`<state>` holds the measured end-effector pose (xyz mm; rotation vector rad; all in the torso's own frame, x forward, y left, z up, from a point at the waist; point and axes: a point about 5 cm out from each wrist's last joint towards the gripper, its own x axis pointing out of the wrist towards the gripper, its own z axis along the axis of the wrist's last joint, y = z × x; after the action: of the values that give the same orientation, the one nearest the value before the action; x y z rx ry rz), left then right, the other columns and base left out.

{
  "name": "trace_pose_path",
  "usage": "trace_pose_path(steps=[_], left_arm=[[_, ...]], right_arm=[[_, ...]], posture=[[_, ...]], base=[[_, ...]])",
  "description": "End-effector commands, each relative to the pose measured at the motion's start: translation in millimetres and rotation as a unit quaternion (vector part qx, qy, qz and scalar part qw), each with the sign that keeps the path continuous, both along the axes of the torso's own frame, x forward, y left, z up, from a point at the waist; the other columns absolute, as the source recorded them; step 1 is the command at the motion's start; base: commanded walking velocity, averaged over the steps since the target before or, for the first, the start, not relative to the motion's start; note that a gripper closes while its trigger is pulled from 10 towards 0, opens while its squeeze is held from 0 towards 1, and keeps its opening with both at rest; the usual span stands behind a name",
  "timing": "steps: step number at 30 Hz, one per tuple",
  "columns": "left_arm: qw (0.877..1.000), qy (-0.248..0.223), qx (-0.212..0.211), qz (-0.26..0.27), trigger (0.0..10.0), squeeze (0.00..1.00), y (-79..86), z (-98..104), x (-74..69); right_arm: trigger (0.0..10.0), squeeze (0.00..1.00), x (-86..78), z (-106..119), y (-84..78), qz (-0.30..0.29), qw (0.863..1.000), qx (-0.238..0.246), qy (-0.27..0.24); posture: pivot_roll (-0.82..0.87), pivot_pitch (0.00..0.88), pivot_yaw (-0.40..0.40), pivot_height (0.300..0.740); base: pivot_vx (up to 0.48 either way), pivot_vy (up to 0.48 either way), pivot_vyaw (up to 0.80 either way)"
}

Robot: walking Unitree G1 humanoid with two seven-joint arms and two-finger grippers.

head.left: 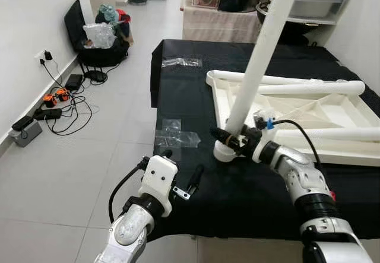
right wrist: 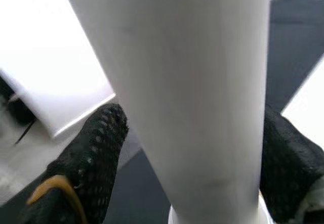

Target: Building children table

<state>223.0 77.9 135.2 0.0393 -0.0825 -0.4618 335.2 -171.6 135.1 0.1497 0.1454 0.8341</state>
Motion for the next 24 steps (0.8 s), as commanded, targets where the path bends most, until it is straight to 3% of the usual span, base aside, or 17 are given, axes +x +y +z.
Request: trace_pose_path(steps=[1, 2, 9, 10, 11, 12, 13, 14, 17, 19, 21, 22, 23, 24], left_arm=[[1.000, 0.003, 0.003, 0.000, 10.0, 0.00, 0.6, -2, -0.4], [1.000, 0.004, 0.003, -0.001, 10.0, 0.00, 0.6, -2, -0.5], [1.000, 0.004, 0.003, -0.001, 10.0, 0.00, -0.2, -2, -1.0], [1.000, 0.004, 0.003, -0.001, 10.0, 0.00, -0.4, -3, -1.2], [1.000, 0.004, 0.003, -0.001, 10.0, 0.00, -0.4, -3, -1.2], [1.000, 0.004, 0.002, -0.001, 10.0, 0.00, -0.7, -3, -1.4], [1.000, 0.004, 0.002, -0.001, 10.0, 0.00, -0.7, -3, -1.4], [1.000, 0.004, 0.002, -0.003, 10.0, 0.00, -1.3, -3, -1.5], [1.000, 0.004, 0.002, -0.003, 10.0, 0.00, -1.5, -3, -1.4], [1.000, 0.004, 0.002, -0.004, 10.0, 0.00, -1.6, -3, -1.0], [1.000, 0.004, 0.002, -0.004, 10.0, 0.00, -1.6, -3, -1.0], [1.000, 0.004, 0.002, -0.003, 10.0, 0.00, -1.4, -3, -0.8], [1.000, 0.004, 0.002, -0.003, 10.0, 0.00, -1.1, -3, -0.5], [1.000, 0.004, 0.002, -0.003, 10.0, 0.00, -0.8, -3, -0.3]], right_arm=[[10.0, 0.00, -7.6, 1, 21.6, 0.077, 0.997, 0.015, 0.004], [10.0, 0.00, -13.9, 2, 29.3, 0.121, 0.992, 0.019, 0.003], [10.0, 0.00, -11.6, 7, 36.9, 0.145, 0.989, 0.025, -0.016], [7.3, 0.00, -9.0, 9, 37.2, 0.135, 0.990, 0.027, -0.024], [7.3, 0.00, -9.0, 9, 37.2, 0.135, 0.990, 0.027, -0.024], [0.0, 0.00, -6.6, 11, 36.8, 0.127, 0.991, 0.033, -0.029], [0.0, 0.00, -6.6, 11, 36.8, 0.127, 0.991, 0.033, -0.029], [0.0, 0.00, 6.9, 13, 32.0, 0.047, 0.997, 0.032, -0.045], [0.0, 0.00, 11.2, 12, 29.9, 0.019, 0.998, 0.031, -0.047], [0.0, 0.00, 19.2, 9, 23.4, -0.069, 0.996, 0.013, -0.046], [0.0, 0.00, 19.2, 9, 23.4, -0.069, 0.996, 0.013, -0.046], [0.0, 0.00, 22.7, 8, 19.7, -0.122, 0.991, 0.008, -0.045], [0.0, 0.00, 26.6, 6, 12.2, -0.205, 0.978, -0.007, -0.047], [0.0, 0.00, 28.1, 4, -1.8, -0.314, 0.947, -0.042, -0.051]], posture=[[0.08, 0.015, -0.095, 0.740], [0.08, 0.015, -0.095, 0.740], [0.08, 0.007, -0.095, 0.740], [0.08, 0.005, -0.096, 0.740], [0.08, 0.005, -0.096, 0.740], [0.07, 0.002, -0.095, 0.740], [0.07, 0.002, -0.095, 0.740], [0.07, 0.000, -0.097, 0.740], [0.07, 0.000, -0.097, 0.740], [0.07, 0.004, -0.097, 0.740], [0.07, 0.004, -0.097, 0.740], [0.07, 0.005, -0.096, 0.740], [0.07, 0.007, -0.096, 0.740], [0.07, 0.009, -0.094, 0.740]], base=[[0.000, 0.000, 0.00], [0.000, 0.000, 0.00], [0.000, 0.000, 0.00], [0.000, 0.000, 0.00], [0.000, 0.000, 0.00], [0.000, 0.000, 0.00], [0.000, 0.000, 0.00], [0.000, 0.000, 0.00], [0.000, 0.000, 0.00], [0.000, 0.000, 0.00], [0.000, 0.000, 0.00], [0.000, 0.000, 0.00], [0.000, 0.000, 0.00], [0.000, 0.000, 0.00]])
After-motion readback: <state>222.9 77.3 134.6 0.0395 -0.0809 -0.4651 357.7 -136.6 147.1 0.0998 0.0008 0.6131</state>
